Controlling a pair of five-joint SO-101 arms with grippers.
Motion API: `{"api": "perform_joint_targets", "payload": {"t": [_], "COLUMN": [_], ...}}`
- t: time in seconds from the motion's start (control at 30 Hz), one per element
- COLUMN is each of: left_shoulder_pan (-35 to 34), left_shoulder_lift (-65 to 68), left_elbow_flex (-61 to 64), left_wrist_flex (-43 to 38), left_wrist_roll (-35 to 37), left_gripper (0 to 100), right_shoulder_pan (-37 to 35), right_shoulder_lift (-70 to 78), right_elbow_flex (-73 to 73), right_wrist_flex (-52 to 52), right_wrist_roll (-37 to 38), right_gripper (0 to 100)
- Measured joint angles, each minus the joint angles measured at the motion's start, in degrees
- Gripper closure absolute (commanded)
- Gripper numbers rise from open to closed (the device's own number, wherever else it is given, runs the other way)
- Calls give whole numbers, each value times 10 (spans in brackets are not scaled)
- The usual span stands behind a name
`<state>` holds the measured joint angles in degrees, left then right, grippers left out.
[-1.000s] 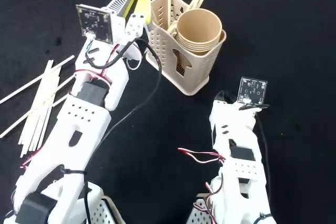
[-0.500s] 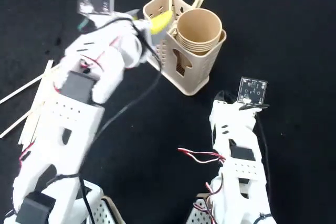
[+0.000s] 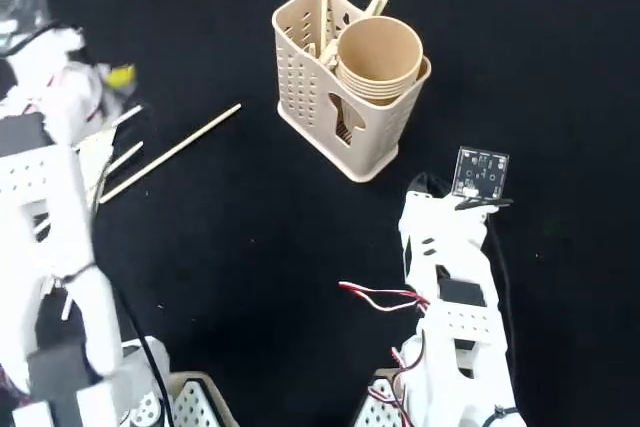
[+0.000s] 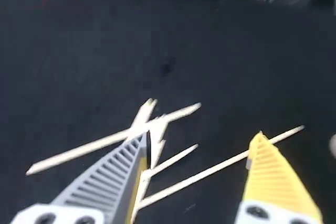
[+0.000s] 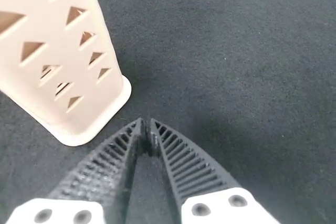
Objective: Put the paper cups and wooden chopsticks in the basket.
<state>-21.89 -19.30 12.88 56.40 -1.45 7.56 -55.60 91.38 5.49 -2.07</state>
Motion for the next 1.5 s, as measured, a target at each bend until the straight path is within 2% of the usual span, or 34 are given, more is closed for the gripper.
{"api": "perform_joint_targets", "payload": {"t": [0.17,0.37,0.57,0.7,0.9,1.0,1.1,1.3,1.5], "left_shoulder_pan": [-70,-71,-51,-47,-47,-41,-46,-44,-25], "left_shoulder_lift": [91,192,269,316,358,360,360,360,362], "left_elbow_flex": [42,60,60,53,19,18,18,-8,-101], "left_wrist_flex": [3,-26,-76,-81,-79,-79,-82,-11,159], "left_wrist_roll": [-90,-220,-291,-317,-318,-323,-326,-324,-323], "left_gripper": [700,700,700,716,971,943,957,971,971], "right_shoulder_pan": [0,0,0,0,0,0,0,0,0], "right_shoulder_lift": [0,0,0,0,0,0,0,0,0], "right_elbow_flex": [0,0,0,0,0,0,0,0,0], "right_wrist_flex": [0,0,0,0,0,0,0,0,0], "right_wrist_roll": [0,0,0,0,0,0,0,0,0], "right_gripper": [985,985,985,985,985,985,985,985,985]}}
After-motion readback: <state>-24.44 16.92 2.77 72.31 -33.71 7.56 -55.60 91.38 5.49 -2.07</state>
